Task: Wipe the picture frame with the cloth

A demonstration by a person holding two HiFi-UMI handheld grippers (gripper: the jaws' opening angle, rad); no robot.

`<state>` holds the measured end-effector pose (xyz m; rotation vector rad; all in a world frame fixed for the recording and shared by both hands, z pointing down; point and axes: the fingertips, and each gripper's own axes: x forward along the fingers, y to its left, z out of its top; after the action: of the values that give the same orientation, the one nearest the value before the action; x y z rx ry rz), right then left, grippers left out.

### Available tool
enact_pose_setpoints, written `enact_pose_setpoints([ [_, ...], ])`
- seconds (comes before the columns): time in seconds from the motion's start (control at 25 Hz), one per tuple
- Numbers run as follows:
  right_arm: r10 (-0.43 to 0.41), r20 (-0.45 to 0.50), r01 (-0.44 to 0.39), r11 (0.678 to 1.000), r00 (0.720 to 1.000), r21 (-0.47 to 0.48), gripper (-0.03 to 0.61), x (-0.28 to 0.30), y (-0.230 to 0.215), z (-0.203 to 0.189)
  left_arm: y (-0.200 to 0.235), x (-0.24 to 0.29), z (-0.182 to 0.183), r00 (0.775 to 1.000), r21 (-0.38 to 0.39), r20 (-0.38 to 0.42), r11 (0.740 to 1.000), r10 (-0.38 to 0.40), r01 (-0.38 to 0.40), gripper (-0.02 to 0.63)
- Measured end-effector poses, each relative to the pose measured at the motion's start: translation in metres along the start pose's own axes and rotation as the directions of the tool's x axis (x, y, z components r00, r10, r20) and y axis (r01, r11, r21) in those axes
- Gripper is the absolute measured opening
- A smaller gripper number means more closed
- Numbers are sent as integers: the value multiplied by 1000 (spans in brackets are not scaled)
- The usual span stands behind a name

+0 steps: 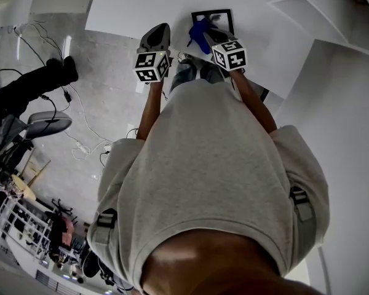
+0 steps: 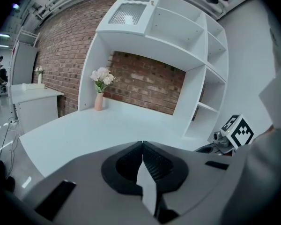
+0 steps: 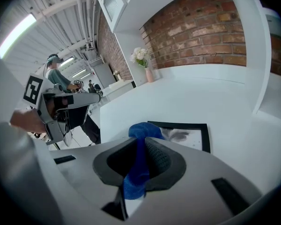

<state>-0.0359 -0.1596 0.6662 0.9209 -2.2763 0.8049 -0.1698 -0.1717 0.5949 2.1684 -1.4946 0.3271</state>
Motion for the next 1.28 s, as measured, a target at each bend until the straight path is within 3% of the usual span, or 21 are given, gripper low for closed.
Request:
enact_pose_setpoints([
  [0.16, -23, 3, 23, 999, 1000, 32, 66, 8, -9, 11, 10, 15, 11, 1000, 9, -11, 1000, -26, 26, 17],
  [0.36, -62, 27, 60, 995, 998, 79, 66, -21, -37, -7, -27, 26, 5, 998, 35, -19, 997, -68, 68, 17],
  [1.28, -245, 81, 224, 951, 966, 211, 66, -76, -117, -23, -78, 66, 10, 981, 91, -45, 978, -186, 190, 17],
])
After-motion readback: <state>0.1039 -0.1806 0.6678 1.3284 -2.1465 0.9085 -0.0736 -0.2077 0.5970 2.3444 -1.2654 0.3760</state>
